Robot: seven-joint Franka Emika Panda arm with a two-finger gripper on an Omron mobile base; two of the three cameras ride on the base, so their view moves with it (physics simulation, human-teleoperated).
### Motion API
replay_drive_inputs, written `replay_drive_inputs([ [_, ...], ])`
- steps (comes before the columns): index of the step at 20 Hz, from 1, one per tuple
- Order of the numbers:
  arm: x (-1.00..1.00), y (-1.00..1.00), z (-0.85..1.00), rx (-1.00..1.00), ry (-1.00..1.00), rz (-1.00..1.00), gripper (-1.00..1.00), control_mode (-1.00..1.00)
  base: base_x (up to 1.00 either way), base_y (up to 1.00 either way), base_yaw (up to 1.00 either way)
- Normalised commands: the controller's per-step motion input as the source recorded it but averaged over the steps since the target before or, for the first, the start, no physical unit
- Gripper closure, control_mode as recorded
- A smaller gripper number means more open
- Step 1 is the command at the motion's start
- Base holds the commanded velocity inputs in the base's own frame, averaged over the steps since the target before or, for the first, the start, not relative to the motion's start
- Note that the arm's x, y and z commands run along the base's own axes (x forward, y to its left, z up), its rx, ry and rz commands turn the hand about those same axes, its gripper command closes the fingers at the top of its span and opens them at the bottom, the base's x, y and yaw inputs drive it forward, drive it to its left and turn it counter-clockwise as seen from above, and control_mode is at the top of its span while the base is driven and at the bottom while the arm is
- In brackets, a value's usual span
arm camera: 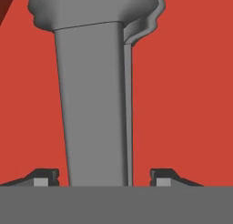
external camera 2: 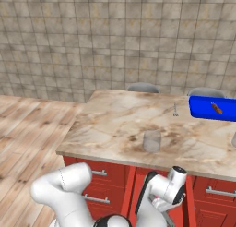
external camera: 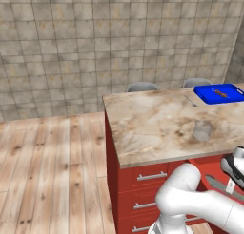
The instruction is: Take the tongs from the drawer on the right and place them on the dining counter next to the tray containing the kebab skewer.
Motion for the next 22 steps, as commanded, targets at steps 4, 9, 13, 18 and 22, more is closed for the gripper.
replay_drive_inputs([
  [4, -0.31, -0.15, 0.48, 0.00, 0.00, 0.00, 1.00, -1.00, 0.00, 0.00, 0.00],
  [9, -0.33, -0.18, 0.79, 0.00, 0.00, 0.00, 1.00, -1.00, 0.00, 0.00, 0.00],
  [13, -0.43, -0.09, 0.87, 0.00, 0.00, 0.00, 1.00, -1.00, 0.00, 0.00, 0.00],
  [18, -0.43, 0.00, 0.93, 0.00, 0.00, 0.00, 1.00, -1.00, 0.00, 0.00, 0.00],
  [22, -0.32, 0.01, 0.90, 0.00, 0.00, 0.00, 1.00, -1.00, 0.00, 0.00, 0.00],
])
